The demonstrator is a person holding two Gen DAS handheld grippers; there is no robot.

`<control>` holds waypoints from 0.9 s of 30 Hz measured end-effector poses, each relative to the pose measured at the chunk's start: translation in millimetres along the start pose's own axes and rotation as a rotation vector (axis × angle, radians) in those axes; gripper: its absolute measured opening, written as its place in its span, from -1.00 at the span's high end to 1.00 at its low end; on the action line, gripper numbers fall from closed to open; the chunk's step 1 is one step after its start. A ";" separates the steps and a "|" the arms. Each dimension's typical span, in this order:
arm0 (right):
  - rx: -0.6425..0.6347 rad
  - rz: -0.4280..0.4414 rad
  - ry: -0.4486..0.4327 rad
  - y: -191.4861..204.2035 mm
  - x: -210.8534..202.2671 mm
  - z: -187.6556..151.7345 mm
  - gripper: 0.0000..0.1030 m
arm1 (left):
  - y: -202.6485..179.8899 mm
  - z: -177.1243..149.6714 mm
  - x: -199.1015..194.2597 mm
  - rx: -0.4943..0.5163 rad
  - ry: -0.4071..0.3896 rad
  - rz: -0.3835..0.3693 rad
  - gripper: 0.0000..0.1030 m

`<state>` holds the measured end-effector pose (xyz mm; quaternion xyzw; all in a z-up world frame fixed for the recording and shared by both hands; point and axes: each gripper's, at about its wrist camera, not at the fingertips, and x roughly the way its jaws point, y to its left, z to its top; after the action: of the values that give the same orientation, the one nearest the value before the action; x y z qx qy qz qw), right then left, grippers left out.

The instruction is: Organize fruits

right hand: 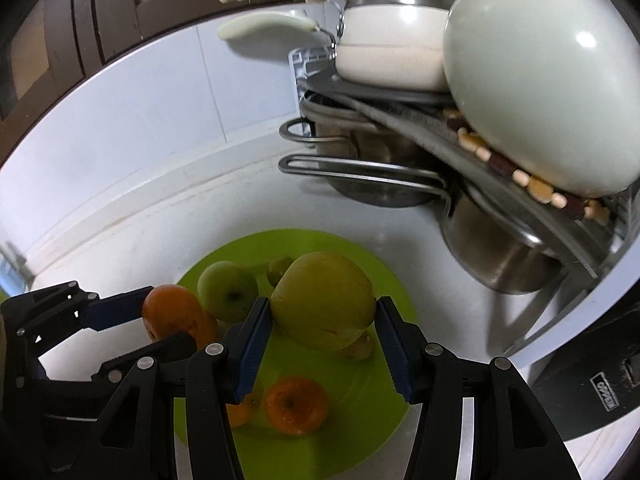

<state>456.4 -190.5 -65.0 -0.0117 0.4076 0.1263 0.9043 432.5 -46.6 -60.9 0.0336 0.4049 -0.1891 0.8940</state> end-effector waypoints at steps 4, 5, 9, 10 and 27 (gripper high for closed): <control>0.002 -0.005 0.019 -1.1 6.8 -2.0 -0.05 | 0.6 -1.6 6.2 -0.009 0.021 -0.001 0.20; 0.002 -0.007 0.021 -1.0 7.3 -2.1 -0.05 | 1.3 -2.1 6.7 -0.014 0.023 0.001 0.20; 0.002 -0.018 0.029 -0.5 9.8 -2.2 -0.05 | 2.9 0.1 3.0 -0.023 0.010 0.008 0.20; 0.001 -0.013 0.024 -0.3 8.5 -2.2 -0.06 | 3.1 1.1 0.7 -0.023 0.003 0.016 0.20; -0.006 -0.076 -0.098 21.5 -81.6 -24.5 -0.07 | -5.5 -10.3 -68.9 -0.037 -0.098 0.083 0.02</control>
<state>381.4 -190.7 -19.2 -0.0236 0.3616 0.0934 0.9273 381.7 -28.1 -16.5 0.0246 0.3624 -0.1456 0.9202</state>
